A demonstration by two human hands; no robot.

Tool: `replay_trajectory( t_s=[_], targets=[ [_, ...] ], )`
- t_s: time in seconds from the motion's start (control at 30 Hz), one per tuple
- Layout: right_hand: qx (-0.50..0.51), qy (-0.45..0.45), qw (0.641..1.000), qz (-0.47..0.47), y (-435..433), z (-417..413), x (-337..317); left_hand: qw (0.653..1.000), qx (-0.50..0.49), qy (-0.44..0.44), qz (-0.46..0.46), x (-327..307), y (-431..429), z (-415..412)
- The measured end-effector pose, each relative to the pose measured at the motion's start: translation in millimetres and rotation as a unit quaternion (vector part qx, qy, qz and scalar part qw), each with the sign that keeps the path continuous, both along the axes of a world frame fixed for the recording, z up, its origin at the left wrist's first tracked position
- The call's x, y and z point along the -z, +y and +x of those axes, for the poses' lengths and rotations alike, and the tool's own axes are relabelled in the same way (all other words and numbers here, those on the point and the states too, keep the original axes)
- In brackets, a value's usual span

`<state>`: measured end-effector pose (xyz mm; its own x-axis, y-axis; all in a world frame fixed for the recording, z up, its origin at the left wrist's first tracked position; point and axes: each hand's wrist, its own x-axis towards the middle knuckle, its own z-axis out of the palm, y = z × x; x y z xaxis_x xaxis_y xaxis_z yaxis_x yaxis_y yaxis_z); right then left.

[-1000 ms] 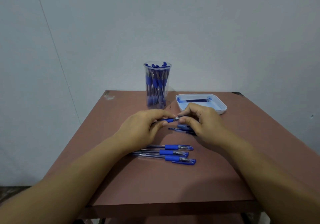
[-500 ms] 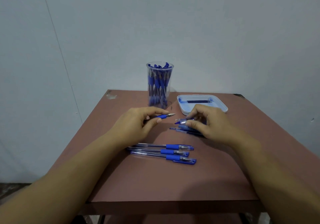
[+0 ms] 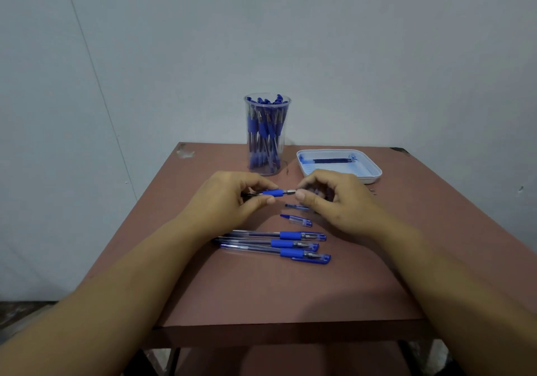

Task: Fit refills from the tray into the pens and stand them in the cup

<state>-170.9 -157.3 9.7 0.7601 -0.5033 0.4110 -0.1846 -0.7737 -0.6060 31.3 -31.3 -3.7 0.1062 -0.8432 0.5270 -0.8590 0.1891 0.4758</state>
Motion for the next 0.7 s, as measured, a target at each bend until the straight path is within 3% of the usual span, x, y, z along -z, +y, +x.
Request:
replay_trajectory(
  t_s=[0.33, 0.7],
  targets=[
    [-0.012, -0.031, 0.999, -0.034, 2.4, 7.8, 3.8, 1.000, 0.011, 0.007, -0.014, -2.9, 1.8, -6.5],
    [-0.013, -0.052, 0.998, 0.046, 5.3, 4.1, 3.5, 1.000, 0.014, 0.002, -0.017, -2.2, 2.4, -7.0]
  ],
)
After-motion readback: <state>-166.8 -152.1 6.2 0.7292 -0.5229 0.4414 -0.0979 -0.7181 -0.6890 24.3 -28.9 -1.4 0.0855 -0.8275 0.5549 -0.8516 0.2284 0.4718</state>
